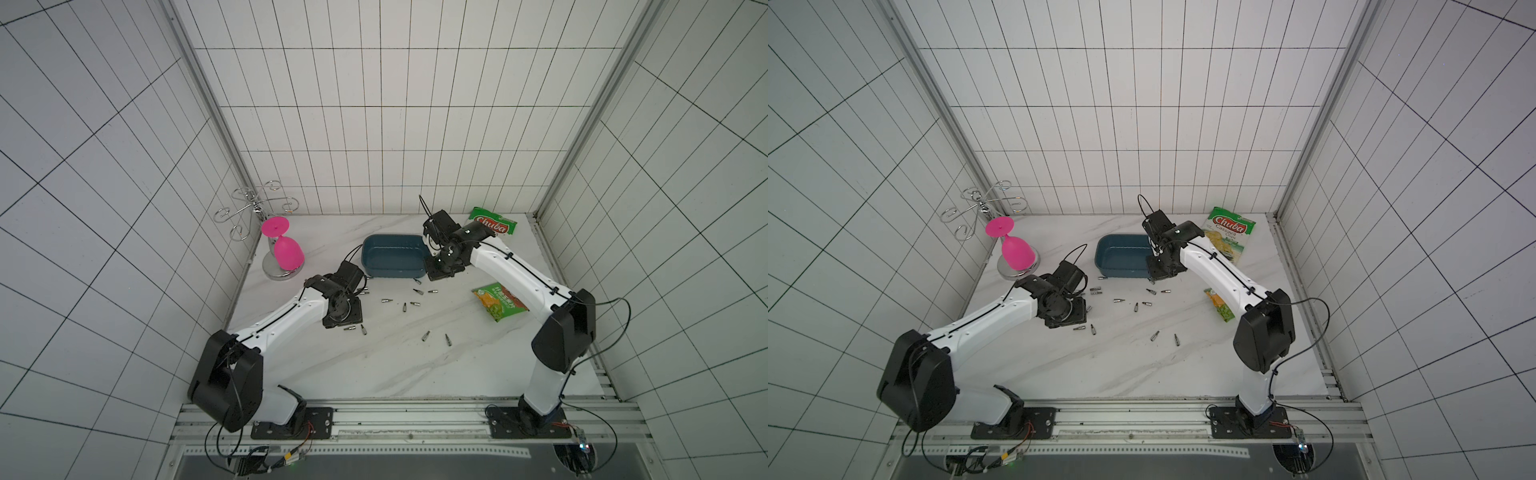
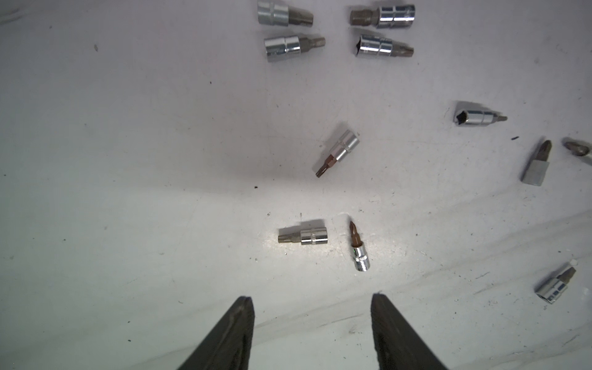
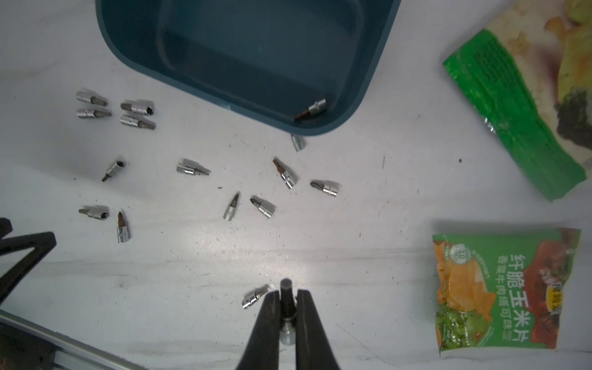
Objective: Put the bit on the desktop into the storage box
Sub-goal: Pick up the screwdriver bit from the center of the board, then place the screwdriver bit in the storage box.
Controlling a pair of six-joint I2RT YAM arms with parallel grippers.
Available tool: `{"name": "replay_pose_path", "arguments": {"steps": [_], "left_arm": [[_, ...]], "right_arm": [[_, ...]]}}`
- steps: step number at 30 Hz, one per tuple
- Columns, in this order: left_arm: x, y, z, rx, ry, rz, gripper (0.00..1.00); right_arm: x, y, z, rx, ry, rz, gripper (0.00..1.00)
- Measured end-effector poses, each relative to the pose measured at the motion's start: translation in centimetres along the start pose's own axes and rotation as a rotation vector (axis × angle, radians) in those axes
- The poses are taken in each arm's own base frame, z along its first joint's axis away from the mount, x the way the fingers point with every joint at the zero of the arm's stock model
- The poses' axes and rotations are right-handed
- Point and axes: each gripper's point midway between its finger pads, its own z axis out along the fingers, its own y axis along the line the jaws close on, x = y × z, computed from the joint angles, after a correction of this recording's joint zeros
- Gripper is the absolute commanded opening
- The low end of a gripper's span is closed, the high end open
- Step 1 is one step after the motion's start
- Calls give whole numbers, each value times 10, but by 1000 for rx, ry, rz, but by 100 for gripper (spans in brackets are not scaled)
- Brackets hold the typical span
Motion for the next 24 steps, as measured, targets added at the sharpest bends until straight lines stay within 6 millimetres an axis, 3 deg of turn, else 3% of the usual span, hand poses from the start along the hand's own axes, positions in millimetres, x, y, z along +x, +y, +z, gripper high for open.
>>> {"name": "replay_pose_path", "arguments": {"steps": [6, 12, 24], "left_arm": [[4, 5, 10, -48, 46, 3, 62], [5, 6, 25, -84, 89, 9, 61], [3, 4, 30, -91, 101, 7, 61]], "right_arm": [[-53, 0, 30, 16, -49, -37, 0], [-90, -8, 71, 26, -75, -46, 0], [-116, -23, 146, 42, -80, -55, 0]]}}
